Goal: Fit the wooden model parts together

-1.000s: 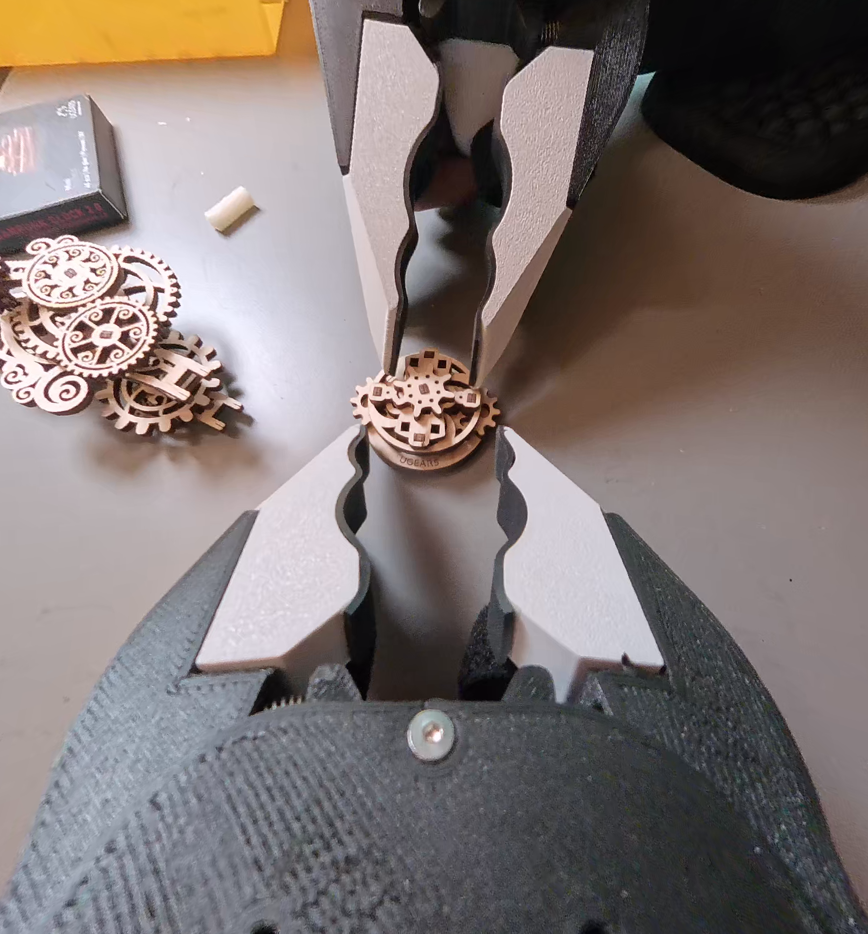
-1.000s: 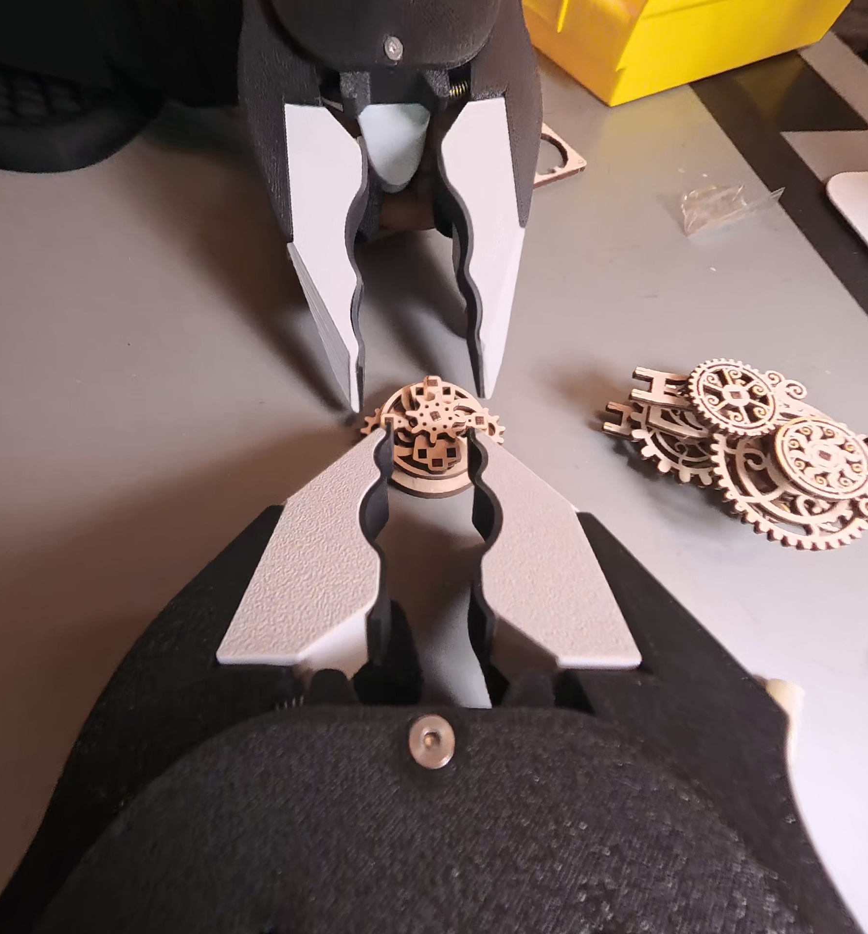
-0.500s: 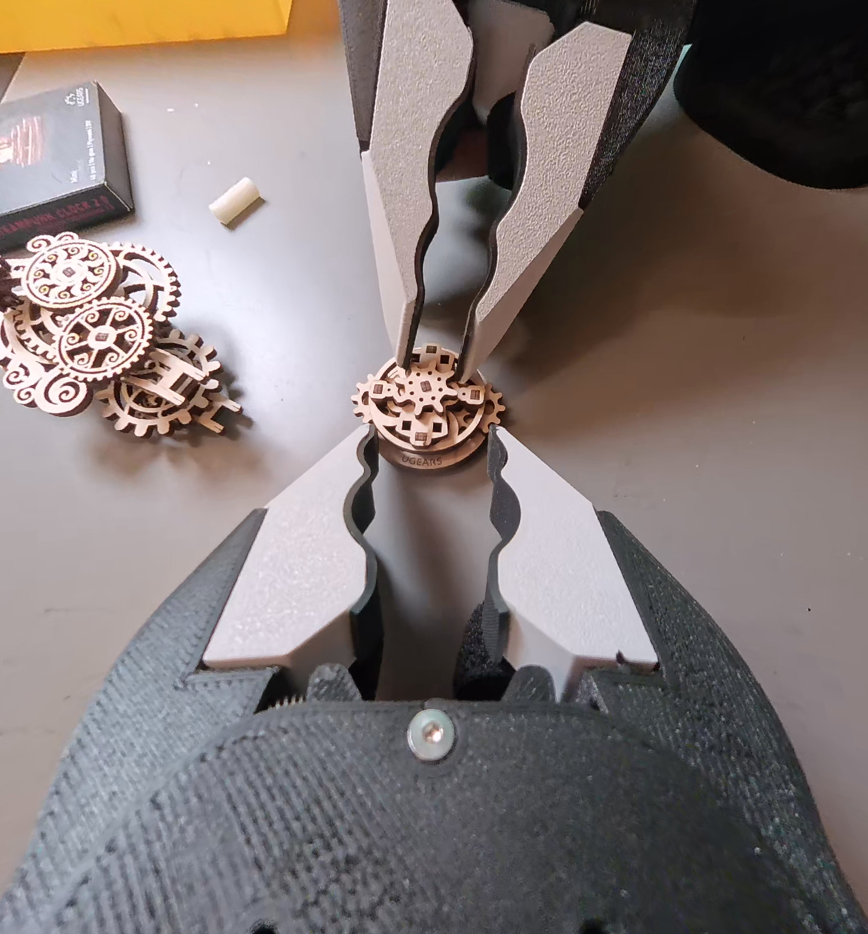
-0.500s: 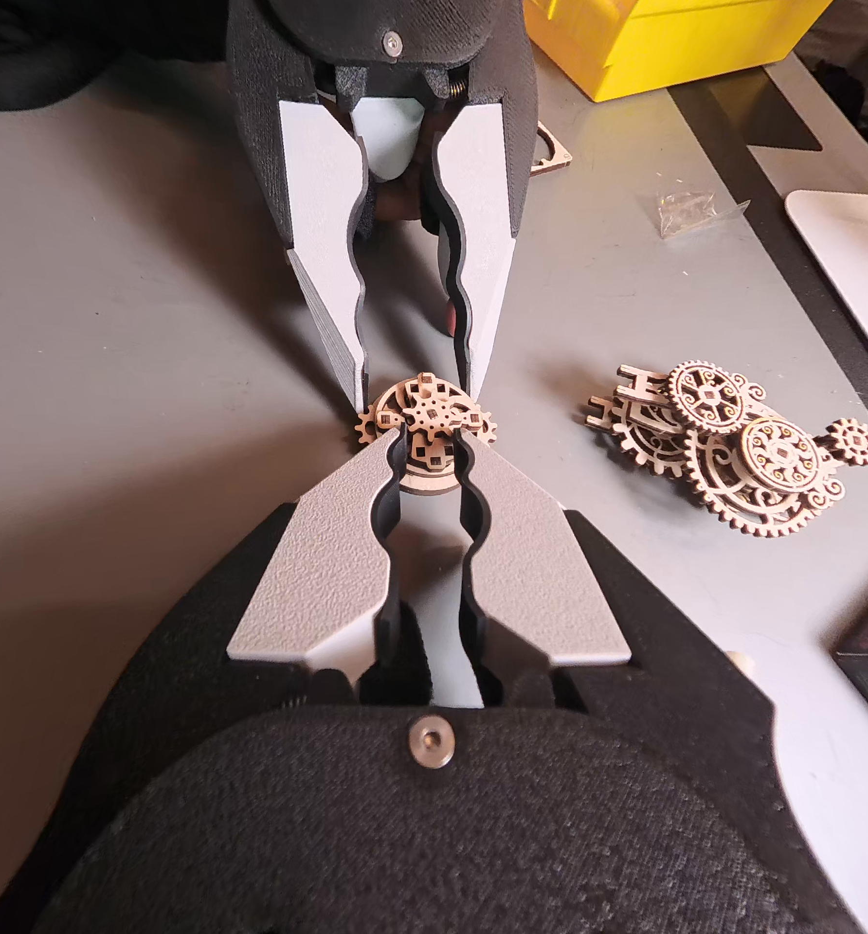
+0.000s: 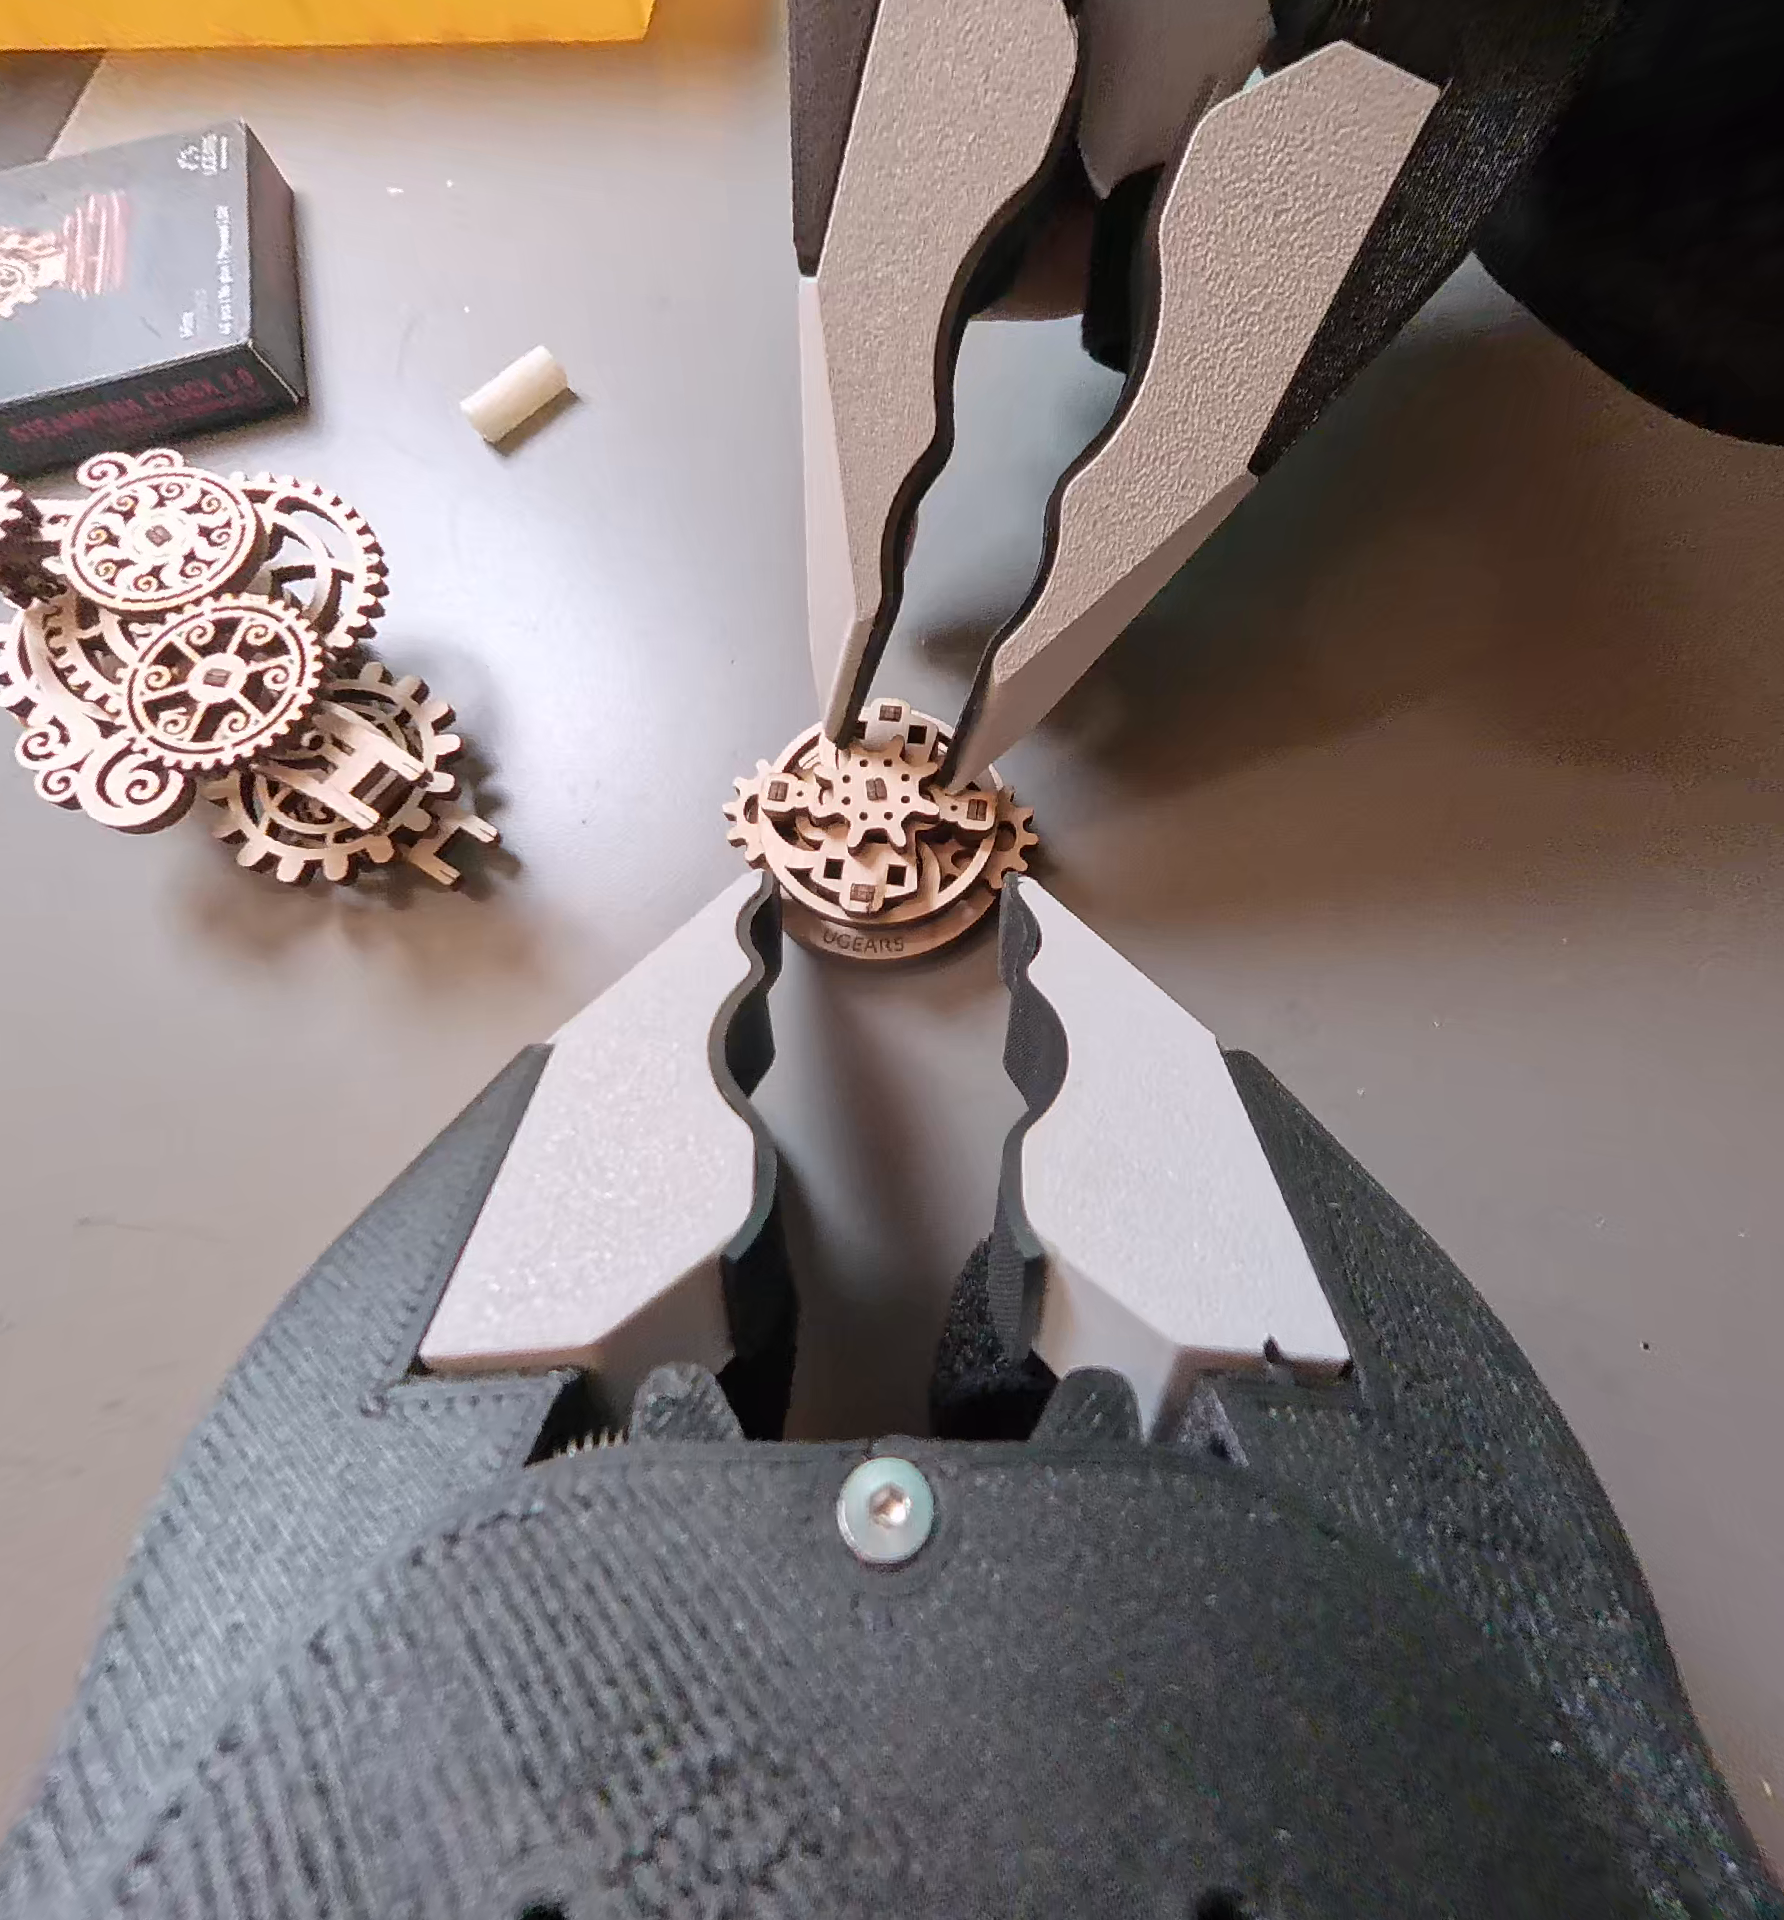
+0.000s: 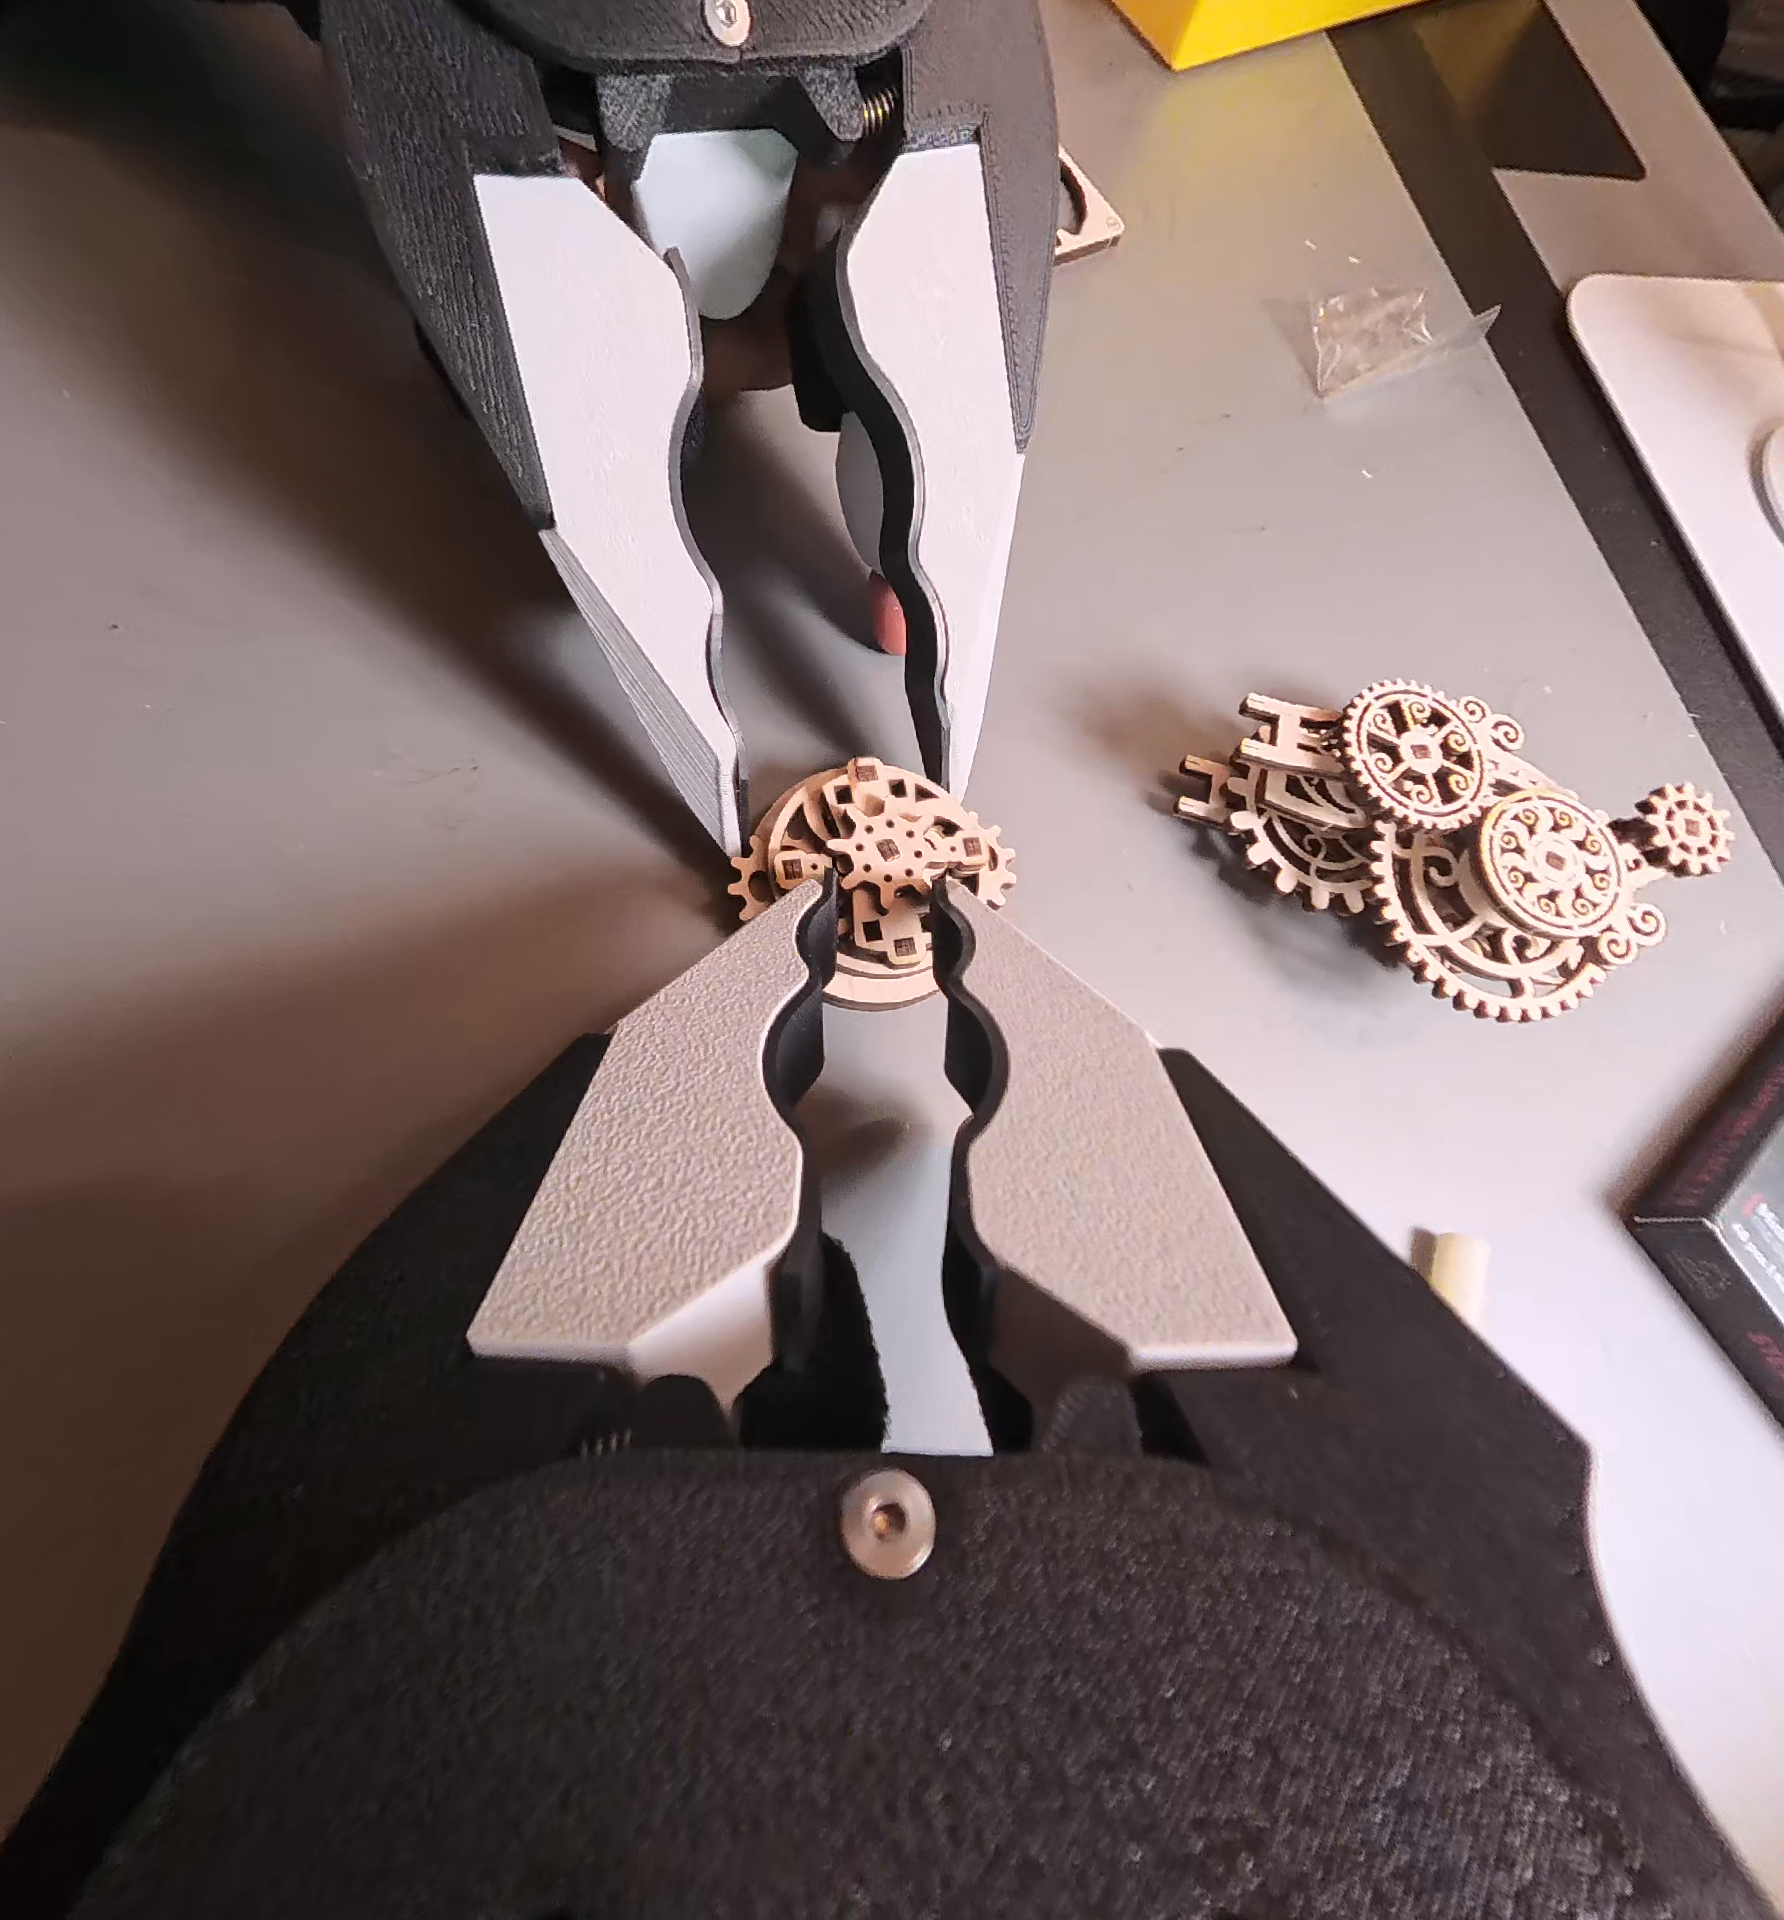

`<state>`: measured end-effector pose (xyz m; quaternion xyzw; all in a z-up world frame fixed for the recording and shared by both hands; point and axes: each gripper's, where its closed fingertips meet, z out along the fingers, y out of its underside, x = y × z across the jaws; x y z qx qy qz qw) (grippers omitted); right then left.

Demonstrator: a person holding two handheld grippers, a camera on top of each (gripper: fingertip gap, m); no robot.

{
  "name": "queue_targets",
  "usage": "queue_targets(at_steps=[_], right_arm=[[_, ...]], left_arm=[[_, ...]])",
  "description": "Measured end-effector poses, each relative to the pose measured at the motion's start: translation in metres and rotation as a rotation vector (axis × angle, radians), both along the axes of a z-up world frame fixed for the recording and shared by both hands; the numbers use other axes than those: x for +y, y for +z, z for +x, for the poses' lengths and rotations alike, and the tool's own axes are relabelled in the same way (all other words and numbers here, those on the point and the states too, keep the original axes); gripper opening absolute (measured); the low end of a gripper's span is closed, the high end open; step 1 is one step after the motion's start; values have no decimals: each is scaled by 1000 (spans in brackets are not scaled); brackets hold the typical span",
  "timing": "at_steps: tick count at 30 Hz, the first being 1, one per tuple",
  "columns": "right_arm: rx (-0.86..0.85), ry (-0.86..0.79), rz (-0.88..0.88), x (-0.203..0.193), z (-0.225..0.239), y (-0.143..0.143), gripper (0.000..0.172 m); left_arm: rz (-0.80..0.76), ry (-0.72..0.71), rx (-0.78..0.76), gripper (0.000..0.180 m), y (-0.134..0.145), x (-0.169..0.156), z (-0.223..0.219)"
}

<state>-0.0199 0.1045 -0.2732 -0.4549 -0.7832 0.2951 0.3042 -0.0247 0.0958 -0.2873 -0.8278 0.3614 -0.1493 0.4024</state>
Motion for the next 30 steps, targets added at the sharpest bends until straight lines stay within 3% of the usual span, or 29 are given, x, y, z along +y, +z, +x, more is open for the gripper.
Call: queue_targets(at_steps=[15, 21, 30], right_arm=[[39, 34, -25, -3, 2, 0, 15], [54, 59, -34, -7, 1, 0, 15], [-23, -60, -55, 1, 2, 0, 15]], left_arm=[[16, -29, 5, 39, 0, -3, 0], [16, -54, -49, 50, 4, -3, 5], [-3, 46, -52, 43, 4, 3, 4]])
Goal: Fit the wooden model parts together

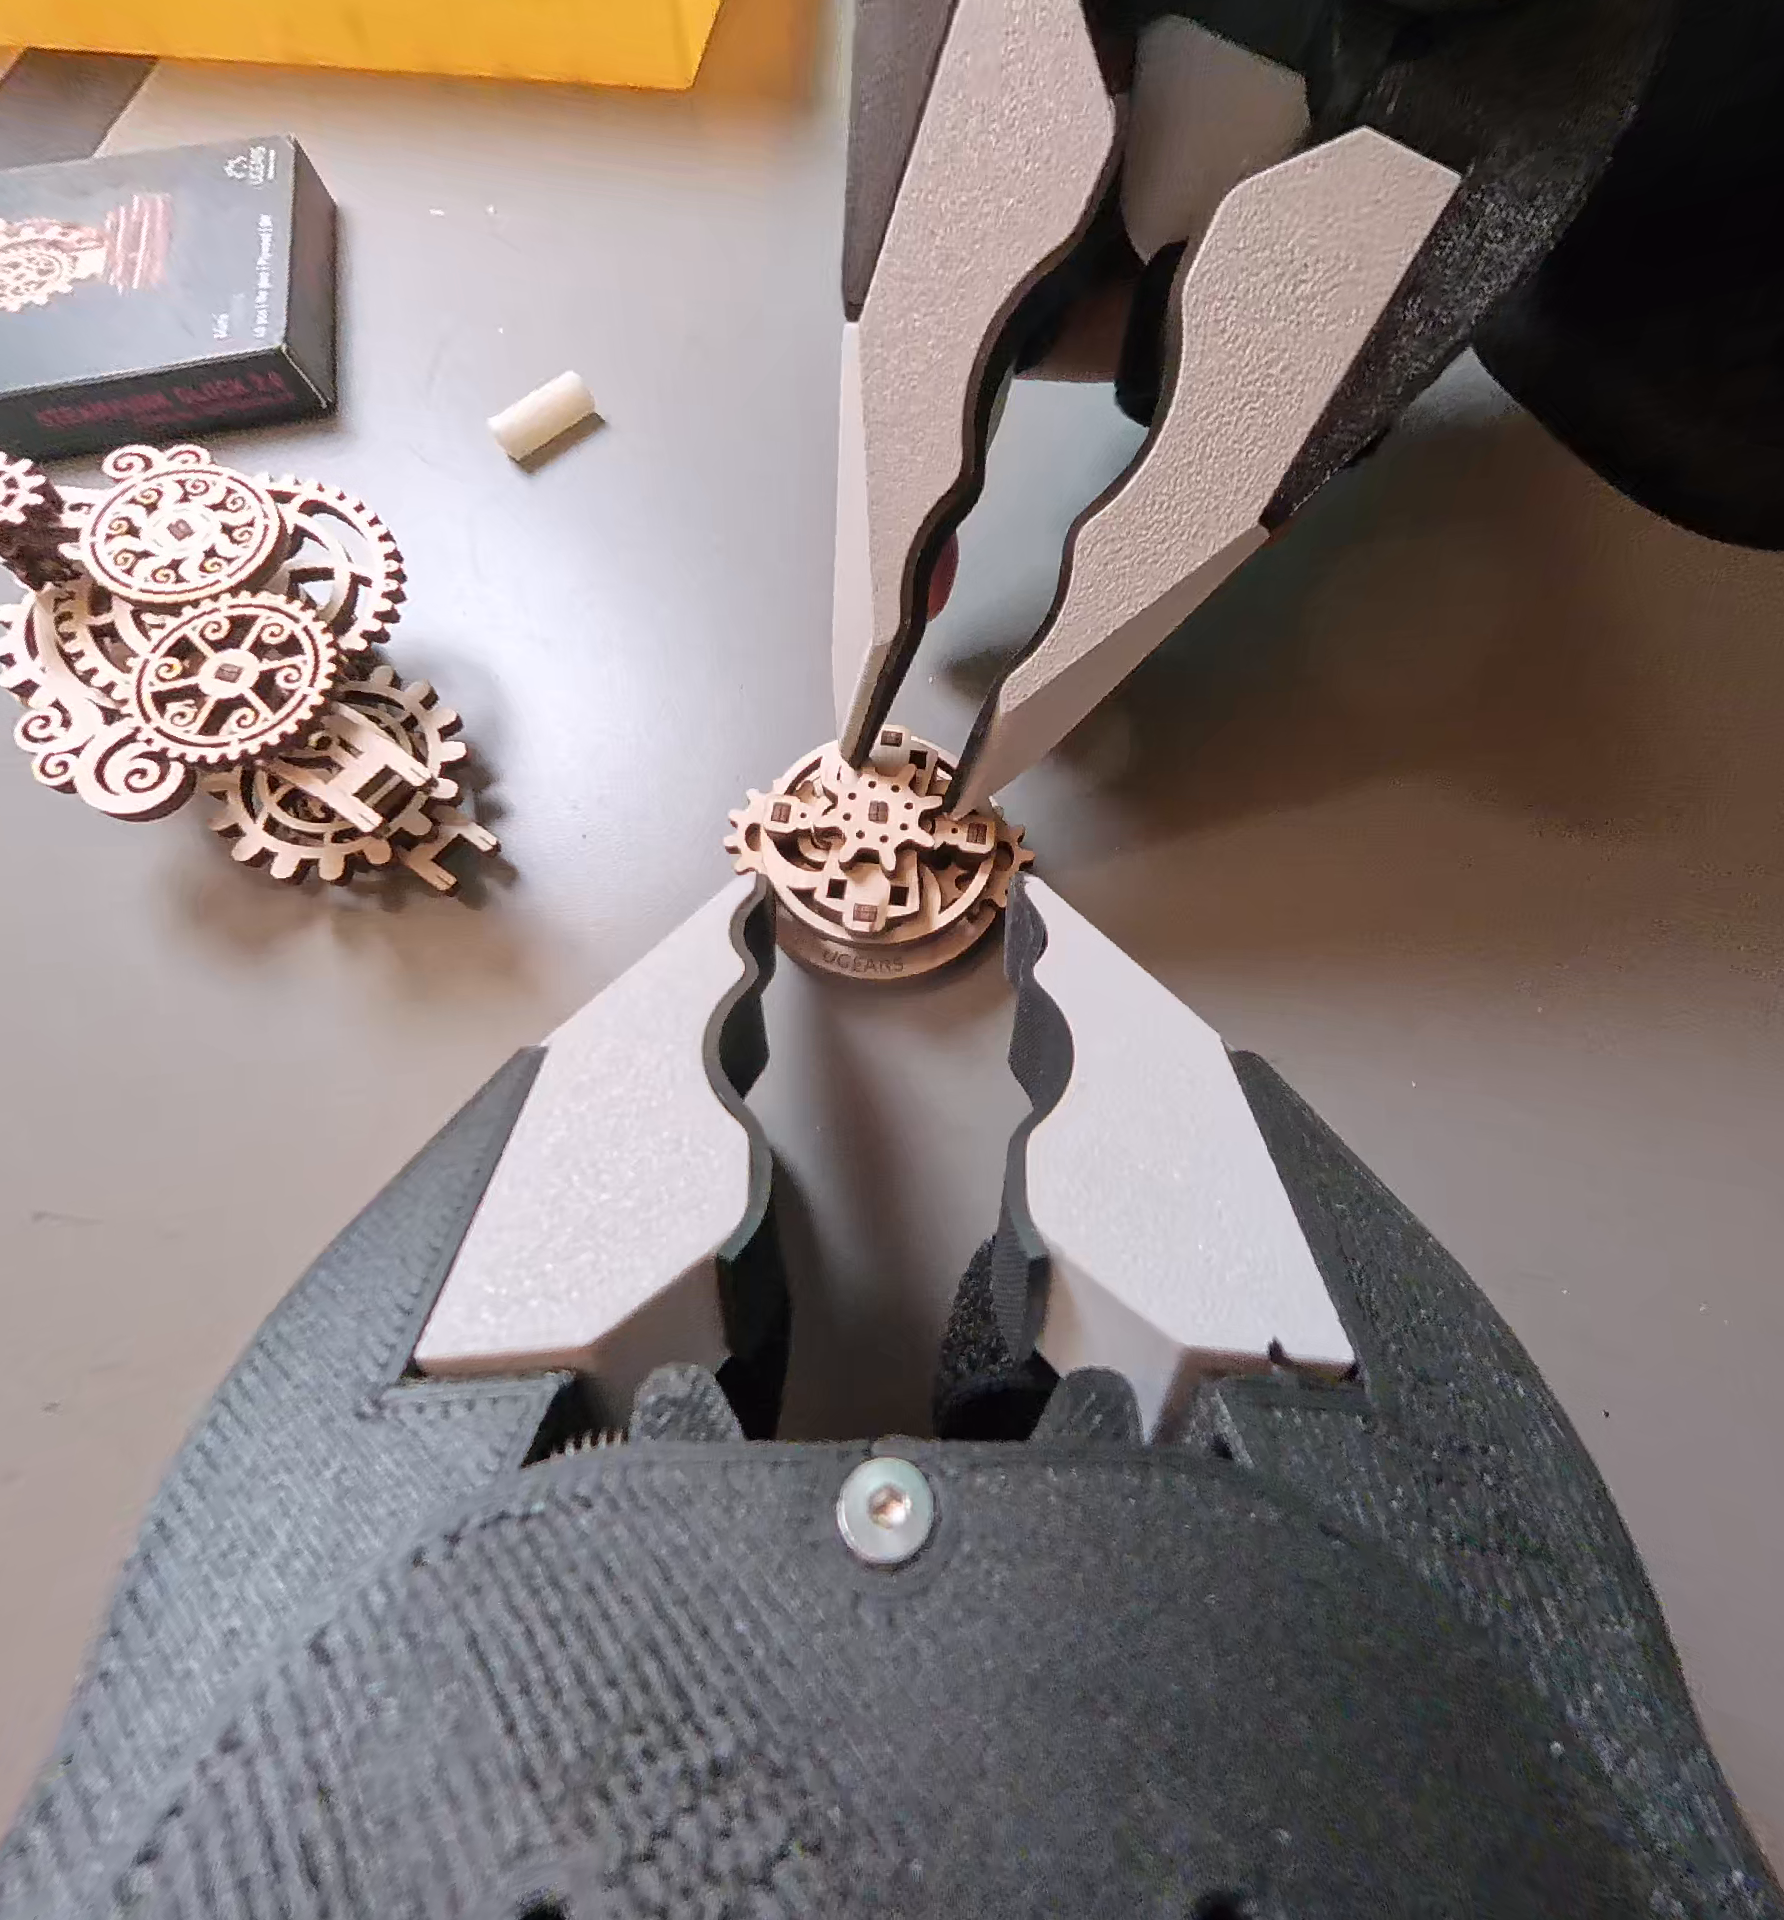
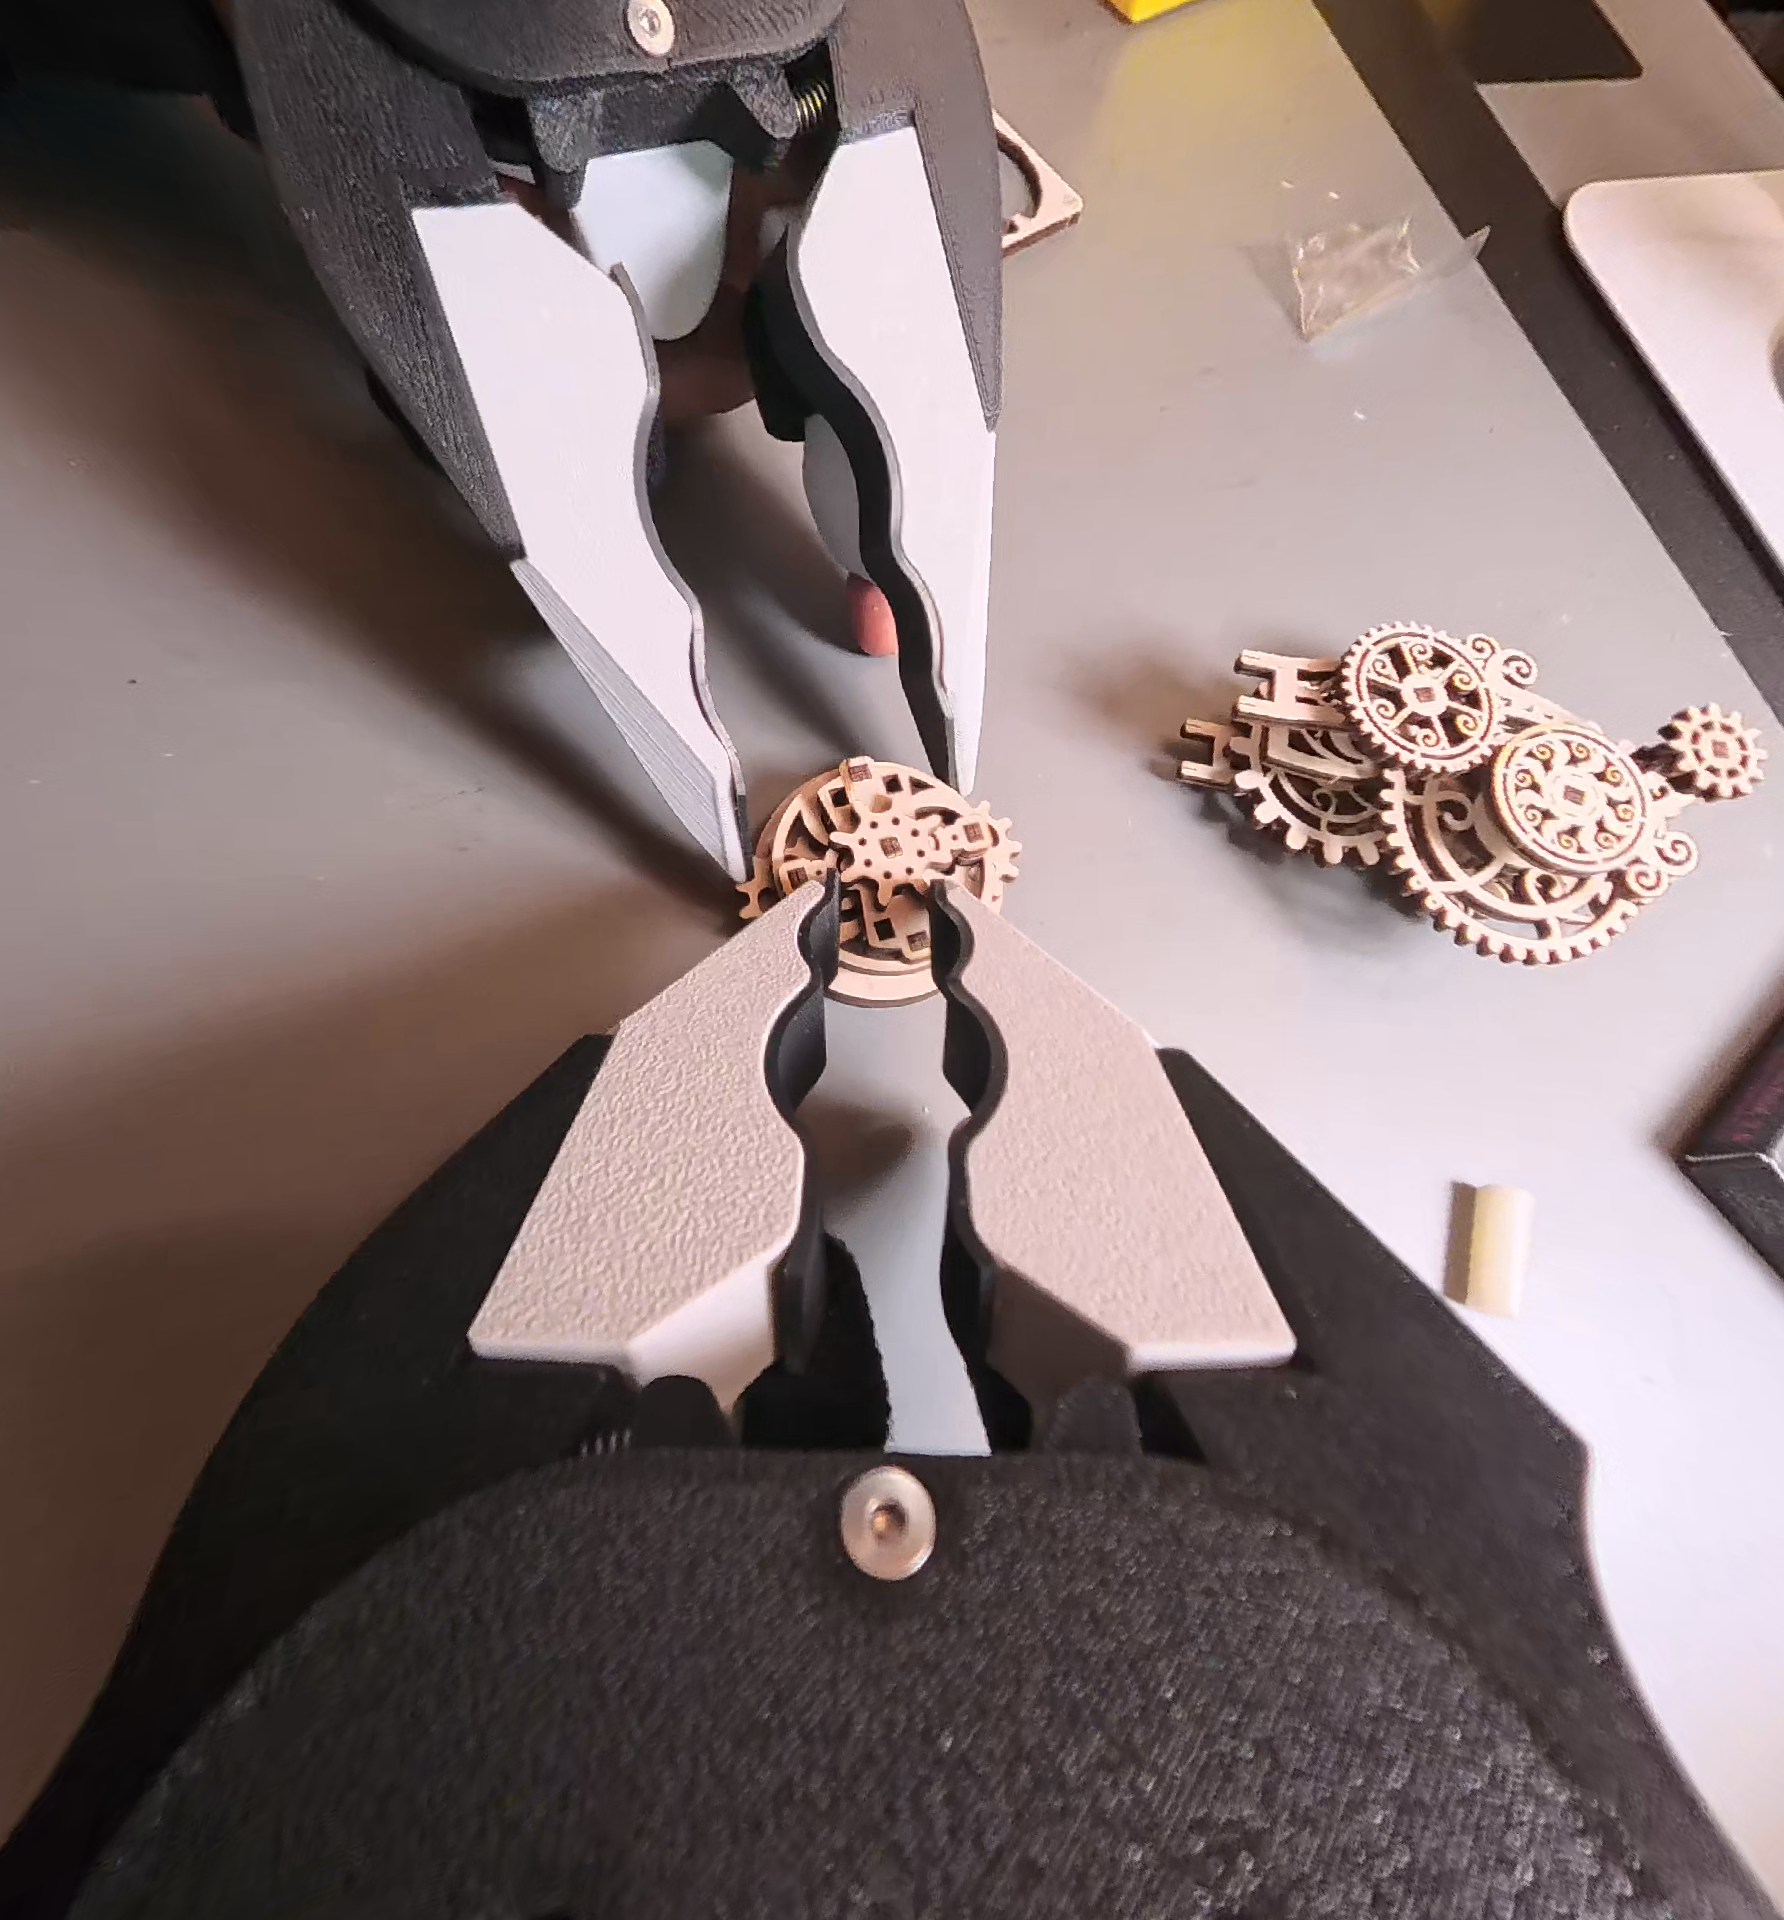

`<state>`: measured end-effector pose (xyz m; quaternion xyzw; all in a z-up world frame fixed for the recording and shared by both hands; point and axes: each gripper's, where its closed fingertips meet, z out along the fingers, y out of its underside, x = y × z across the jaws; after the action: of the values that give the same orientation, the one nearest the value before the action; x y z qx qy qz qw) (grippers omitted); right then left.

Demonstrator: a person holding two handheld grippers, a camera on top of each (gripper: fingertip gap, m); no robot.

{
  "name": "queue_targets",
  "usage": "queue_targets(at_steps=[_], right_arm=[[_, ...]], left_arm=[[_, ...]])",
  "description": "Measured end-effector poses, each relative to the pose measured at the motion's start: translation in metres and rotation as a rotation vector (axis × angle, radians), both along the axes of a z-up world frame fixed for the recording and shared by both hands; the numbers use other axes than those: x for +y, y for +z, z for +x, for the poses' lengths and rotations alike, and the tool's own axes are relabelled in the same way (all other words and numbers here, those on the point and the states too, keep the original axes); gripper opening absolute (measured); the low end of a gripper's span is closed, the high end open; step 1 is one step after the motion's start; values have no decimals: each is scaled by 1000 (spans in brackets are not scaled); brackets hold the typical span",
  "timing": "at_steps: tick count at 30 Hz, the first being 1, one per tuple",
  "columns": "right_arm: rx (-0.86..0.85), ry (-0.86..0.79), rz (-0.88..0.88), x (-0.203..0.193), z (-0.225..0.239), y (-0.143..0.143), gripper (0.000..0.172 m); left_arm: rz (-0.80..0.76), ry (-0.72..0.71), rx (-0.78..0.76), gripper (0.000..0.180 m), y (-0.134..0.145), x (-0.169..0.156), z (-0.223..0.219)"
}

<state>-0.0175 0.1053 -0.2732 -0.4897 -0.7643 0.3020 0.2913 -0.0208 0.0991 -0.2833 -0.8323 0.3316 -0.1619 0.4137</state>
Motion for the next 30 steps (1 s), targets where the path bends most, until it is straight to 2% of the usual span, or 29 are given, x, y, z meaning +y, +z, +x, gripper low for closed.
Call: queue_targets(at_steps=[7, 11, 16, 24, 30], right_arm=[[-17, -17, -15, -1, 2, 2, 15], [28, -35, -10, 2, -1, 11, 15], [35, -153, -95, 8, -5, 18, 15], [41, -301, -107, 17, -10, 16, 14], [68, -244, -62, 14, -12, 15, 15]], left_arm=[[24, -5, 42, 42, 1, 0, 2], [60, 10, 39, 42, 10, 2, -1], [123, 68, 77, 42, 19, 9, -5], [164, 137, 153, 40, 18, 15, -12], [137, 120, 121, 40, 13, 13, -13]])
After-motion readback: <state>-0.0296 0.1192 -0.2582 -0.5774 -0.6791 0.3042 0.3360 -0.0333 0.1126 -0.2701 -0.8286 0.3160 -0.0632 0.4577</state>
